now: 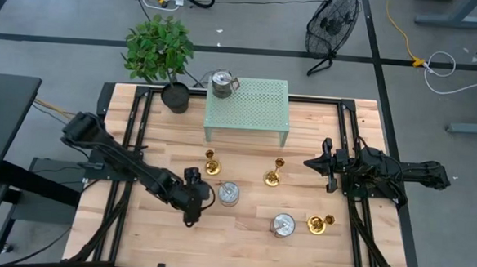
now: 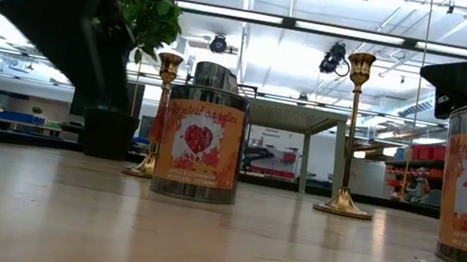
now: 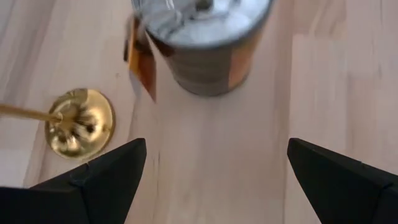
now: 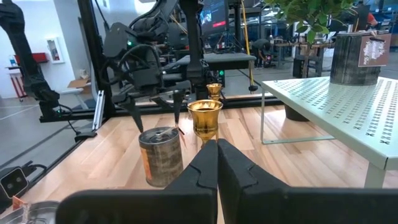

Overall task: Pick & Place candle stick holders
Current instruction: Put the top silver scented candle on the shelf

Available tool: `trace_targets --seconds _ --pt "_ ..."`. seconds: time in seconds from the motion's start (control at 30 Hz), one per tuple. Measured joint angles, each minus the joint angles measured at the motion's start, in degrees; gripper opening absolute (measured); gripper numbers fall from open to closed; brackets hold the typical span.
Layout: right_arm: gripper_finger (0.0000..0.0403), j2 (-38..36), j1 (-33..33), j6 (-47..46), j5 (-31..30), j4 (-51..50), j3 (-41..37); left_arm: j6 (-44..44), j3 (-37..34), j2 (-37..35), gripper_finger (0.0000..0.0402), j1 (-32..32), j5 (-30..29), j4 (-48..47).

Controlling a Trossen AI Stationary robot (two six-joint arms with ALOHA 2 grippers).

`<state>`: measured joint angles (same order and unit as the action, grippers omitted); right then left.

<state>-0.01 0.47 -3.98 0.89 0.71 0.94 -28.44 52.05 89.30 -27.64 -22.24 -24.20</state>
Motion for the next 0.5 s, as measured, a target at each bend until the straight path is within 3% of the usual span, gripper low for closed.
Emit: trace_targets --seconds 0.5 --pt "0.0003 0.0 0.0 0.0 0.0 0.0 0.0 -5.4 0.0 2.3 0.0399 5.4 4.0 5.5"
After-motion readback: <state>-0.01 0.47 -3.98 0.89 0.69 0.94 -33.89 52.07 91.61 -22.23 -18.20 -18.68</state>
